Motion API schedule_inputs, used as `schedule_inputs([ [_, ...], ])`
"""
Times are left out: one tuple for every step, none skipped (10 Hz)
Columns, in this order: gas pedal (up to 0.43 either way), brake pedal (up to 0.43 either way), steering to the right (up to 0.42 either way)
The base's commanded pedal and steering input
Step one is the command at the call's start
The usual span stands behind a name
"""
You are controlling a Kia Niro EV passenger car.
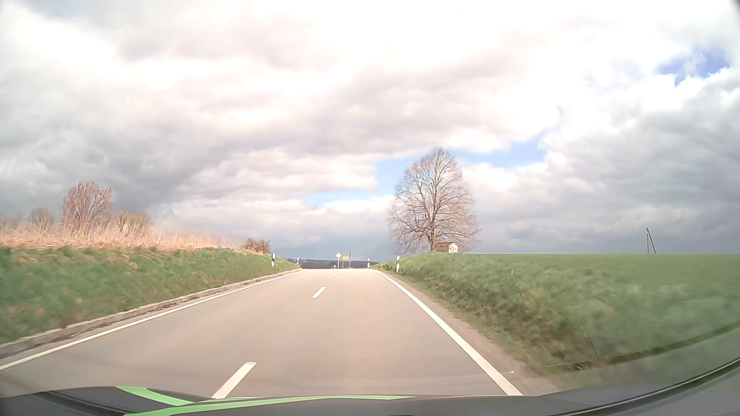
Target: Follow the waypoints while adhering to traffic rules and regulations
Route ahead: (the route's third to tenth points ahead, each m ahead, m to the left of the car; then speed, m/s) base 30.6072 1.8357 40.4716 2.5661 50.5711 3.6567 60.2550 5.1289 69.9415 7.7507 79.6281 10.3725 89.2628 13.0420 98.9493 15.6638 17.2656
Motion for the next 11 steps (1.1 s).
schedule_inputs([
  [0.0, 0.0, -0.005],
  [0.0, 0.0, -0.005],
  [0.0, 0.0, -0.005],
  [0.0, 0.0, -0.005],
  [0.0, 0.0, -0.006],
  [0.0, 0.0, -0.007],
  [0.0, 0.0, -0.008],
  [0.0, 0.0, -0.008],
  [0.0, 0.0, -0.008],
  [0.0, 0.0, -0.009],
  [0.0, 0.0, -0.009],
])
